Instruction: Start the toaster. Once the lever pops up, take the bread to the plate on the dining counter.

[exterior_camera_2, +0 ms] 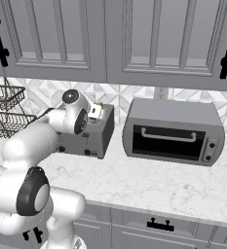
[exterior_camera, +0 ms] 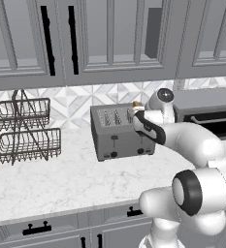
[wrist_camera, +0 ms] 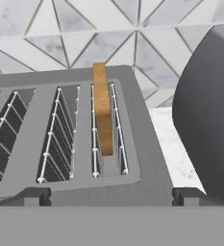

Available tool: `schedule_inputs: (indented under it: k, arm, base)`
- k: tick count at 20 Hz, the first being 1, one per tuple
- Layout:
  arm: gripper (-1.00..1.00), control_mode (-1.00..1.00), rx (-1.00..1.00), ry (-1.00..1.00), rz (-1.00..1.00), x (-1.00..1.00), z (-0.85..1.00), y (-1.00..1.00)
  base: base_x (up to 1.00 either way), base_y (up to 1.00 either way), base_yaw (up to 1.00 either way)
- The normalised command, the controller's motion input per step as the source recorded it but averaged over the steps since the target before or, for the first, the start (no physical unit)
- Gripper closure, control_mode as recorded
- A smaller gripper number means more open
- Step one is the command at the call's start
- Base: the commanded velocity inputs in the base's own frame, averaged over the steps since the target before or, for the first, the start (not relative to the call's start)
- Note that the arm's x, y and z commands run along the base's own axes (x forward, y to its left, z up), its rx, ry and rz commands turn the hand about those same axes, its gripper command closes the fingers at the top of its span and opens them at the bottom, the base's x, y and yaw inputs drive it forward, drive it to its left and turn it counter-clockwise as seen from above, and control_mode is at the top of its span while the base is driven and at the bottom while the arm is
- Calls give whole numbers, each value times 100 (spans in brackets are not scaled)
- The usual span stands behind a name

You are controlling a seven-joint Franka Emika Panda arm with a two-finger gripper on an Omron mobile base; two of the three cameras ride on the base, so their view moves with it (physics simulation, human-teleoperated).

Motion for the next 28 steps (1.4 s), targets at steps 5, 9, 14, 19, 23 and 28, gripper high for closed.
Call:
schedule_inputs:
  k: [5, 9, 14, 19, 23, 28]
  arm:
    - [-100, -100, 0, -1, 0, 27, -13, 0]
    - [-100, -100, 0, 0, 0, 28, -11, 0]
    - [-100, -100, 0, 0, 0, 30, -12, 0]
    - [-100, -100, 0, 0, 0, 28, -15, 0]
    - [-100, -100, 0, 0, 0, 27, -18, 0]
    - [-100, -100, 0, -1, 0, 23, -16, 0]
  base:
    - [0, 0, 0]
    - [0, 0, 0]
    - [0, 0, 0]
    - [0, 0, 0]
    - [0, 0, 0]
    - [0, 0, 0]
